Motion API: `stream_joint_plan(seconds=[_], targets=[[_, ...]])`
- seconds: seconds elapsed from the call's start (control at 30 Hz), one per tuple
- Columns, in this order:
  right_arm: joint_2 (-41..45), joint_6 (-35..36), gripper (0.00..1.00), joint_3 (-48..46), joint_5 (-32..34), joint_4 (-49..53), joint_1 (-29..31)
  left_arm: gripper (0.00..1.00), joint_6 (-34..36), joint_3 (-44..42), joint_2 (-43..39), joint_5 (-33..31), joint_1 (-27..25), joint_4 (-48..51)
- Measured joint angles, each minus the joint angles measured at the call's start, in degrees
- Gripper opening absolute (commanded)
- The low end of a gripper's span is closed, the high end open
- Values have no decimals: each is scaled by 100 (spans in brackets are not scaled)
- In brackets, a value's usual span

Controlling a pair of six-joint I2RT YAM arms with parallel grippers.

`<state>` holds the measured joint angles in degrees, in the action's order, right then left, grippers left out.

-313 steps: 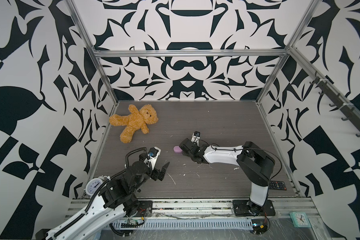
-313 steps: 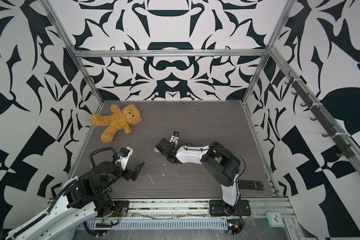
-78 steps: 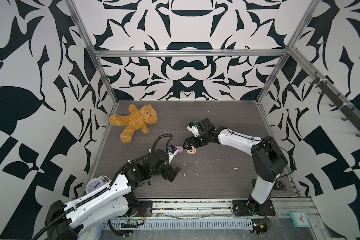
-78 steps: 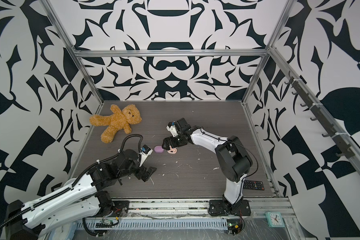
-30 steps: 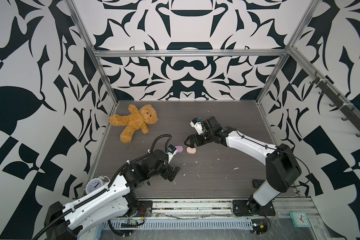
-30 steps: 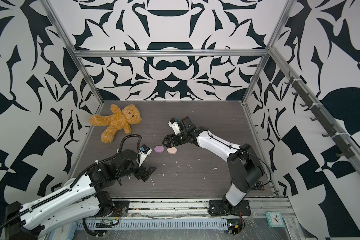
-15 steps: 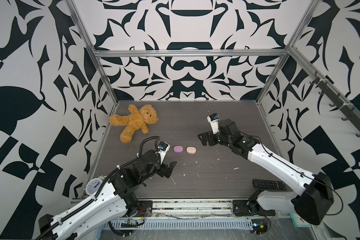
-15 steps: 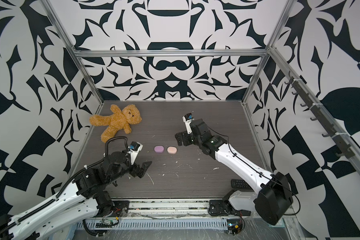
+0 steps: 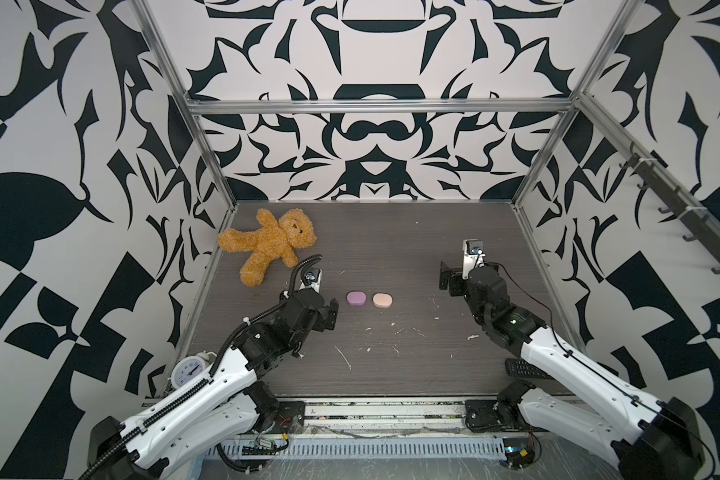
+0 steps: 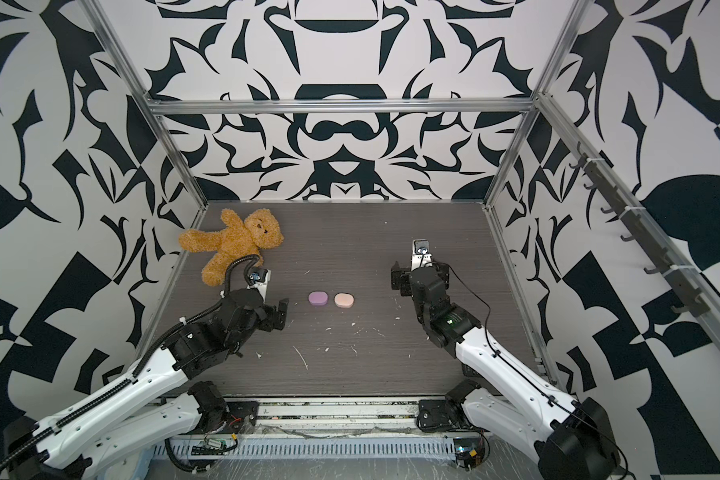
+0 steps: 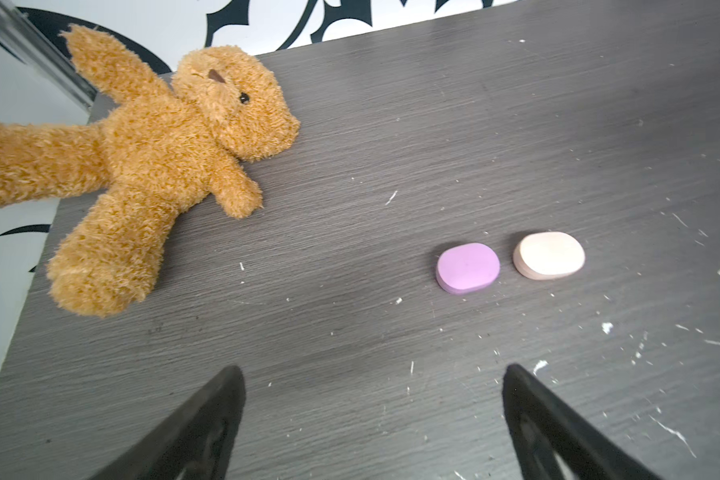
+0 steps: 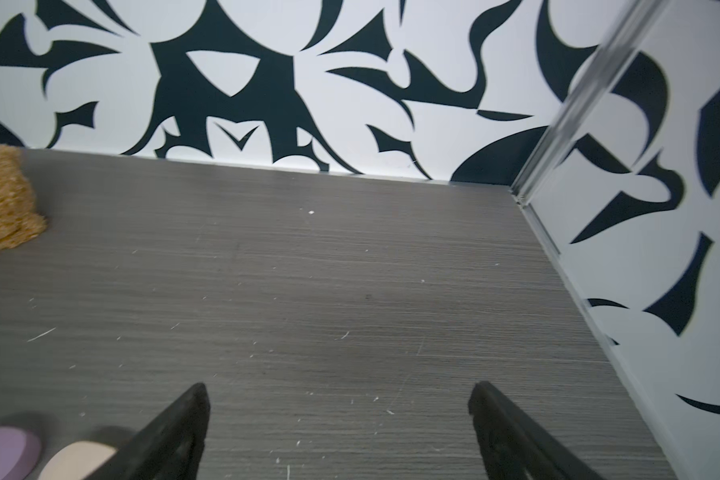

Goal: Insert the wireless bluetooth earbuds into the charging case

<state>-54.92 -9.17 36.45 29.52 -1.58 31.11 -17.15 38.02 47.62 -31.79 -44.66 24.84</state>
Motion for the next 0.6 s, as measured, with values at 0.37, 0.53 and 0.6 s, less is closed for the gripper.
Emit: stream_joint_plan(seconds=[0.37,0.53,0.6], targets=[[-573,186,100,-304,505,-496,-717,99,-24,-214,404,437,1917,-809],[-828,181,100,-343,789,-577,-1143,99,107,-387,798,566,2404,-1338],[-857,179,100,-372,815,-649,-1276,99,243,-461,970,597,2535,-1690]])
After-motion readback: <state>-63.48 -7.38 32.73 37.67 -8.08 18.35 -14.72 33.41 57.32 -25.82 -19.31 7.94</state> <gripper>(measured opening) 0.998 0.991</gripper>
